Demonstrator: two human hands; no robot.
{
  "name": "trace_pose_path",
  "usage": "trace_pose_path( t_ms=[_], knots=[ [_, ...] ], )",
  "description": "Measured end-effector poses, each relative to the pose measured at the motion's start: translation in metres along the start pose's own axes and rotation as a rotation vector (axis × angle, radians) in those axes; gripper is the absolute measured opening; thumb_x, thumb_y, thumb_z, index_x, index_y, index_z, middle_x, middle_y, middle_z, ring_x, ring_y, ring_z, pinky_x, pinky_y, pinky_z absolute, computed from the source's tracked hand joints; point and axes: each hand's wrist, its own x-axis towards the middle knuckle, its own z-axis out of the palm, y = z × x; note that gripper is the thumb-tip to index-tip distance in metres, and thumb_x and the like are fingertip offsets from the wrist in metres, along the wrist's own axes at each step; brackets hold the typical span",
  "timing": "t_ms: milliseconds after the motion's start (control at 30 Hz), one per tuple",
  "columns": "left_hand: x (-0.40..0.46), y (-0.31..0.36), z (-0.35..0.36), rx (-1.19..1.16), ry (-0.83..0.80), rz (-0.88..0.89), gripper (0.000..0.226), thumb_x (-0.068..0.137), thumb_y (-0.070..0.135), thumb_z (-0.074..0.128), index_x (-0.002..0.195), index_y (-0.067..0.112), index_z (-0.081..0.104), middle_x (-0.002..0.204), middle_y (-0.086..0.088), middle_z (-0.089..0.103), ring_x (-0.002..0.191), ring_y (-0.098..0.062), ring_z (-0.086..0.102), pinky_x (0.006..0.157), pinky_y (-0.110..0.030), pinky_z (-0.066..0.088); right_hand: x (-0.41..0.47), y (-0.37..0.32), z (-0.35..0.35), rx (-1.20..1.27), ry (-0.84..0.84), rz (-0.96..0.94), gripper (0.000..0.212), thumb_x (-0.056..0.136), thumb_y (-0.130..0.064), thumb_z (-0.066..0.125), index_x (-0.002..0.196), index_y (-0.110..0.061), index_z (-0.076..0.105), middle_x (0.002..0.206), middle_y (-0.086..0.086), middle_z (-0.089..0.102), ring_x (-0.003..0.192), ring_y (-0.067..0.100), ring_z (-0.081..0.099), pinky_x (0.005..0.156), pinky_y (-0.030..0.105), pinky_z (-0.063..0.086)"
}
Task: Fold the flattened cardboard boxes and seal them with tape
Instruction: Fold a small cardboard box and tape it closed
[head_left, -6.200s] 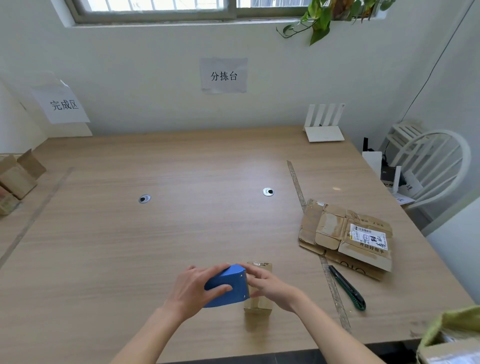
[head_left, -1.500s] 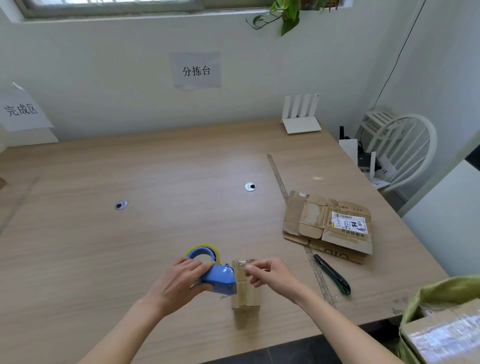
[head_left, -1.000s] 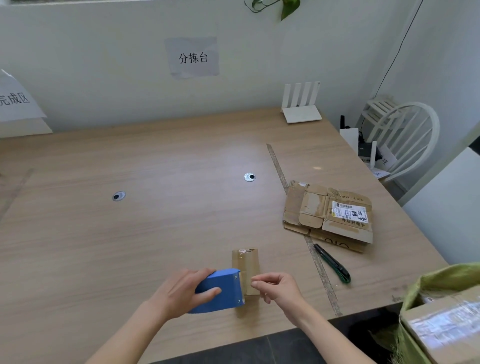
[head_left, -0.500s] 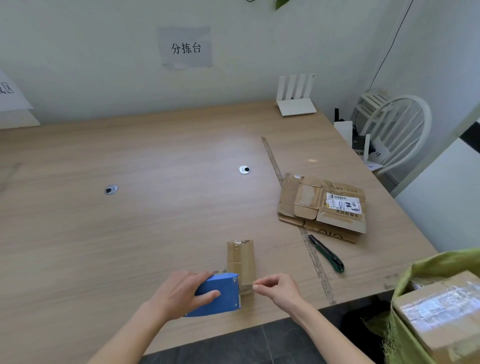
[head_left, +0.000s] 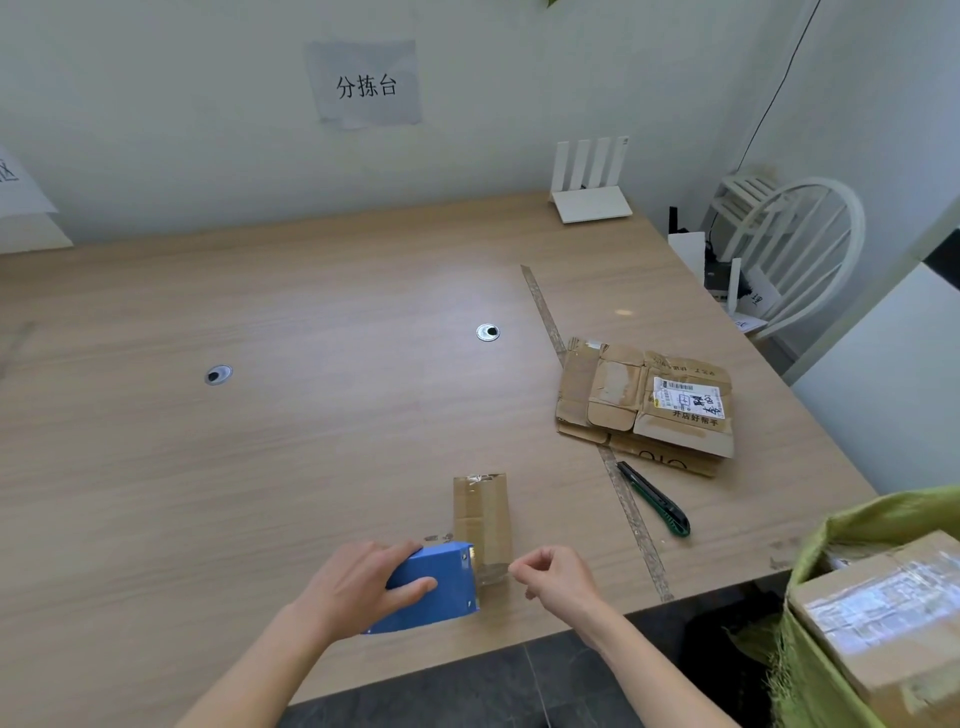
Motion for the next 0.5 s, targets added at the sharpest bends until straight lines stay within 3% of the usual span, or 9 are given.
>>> trace_pose_path(
  t_ms=[133,500],
  knots=[
    [-0.009,-0.020,-0.002,0.011,0.031,-0.039,0.066,0.084,0.077,0.024,0.125,0.036,0.056,0.091,0.010,0.068,0.075,-0.010,0.059,0.066,-0.025,0.044,0.004,0.009,-0.022,-0.002,-0.047,-0.033,0.010,0.087,-0.026,0.078,0.091,-0.018,0.076,0.085,-0.002,0.076,0.074,0.007,0.065,0.066,0.020,0.052],
    [-0.001,-0.026,-0.001,0.028,0.049,-0.038,0.065,0.082,0.078,0.022,0.114,0.035,0.060,0.085,0.013,0.066,0.070,-0.008,0.058,0.060,-0.022,0.042,0.015,0.010,-0.010,0.021,-0.022,0.006,0.005,0.088,-0.021,0.077,0.091,-0.018,0.076,0.088,-0.001,0.077,0.071,0.008,0.063,0.064,0.020,0.052]
  ],
)
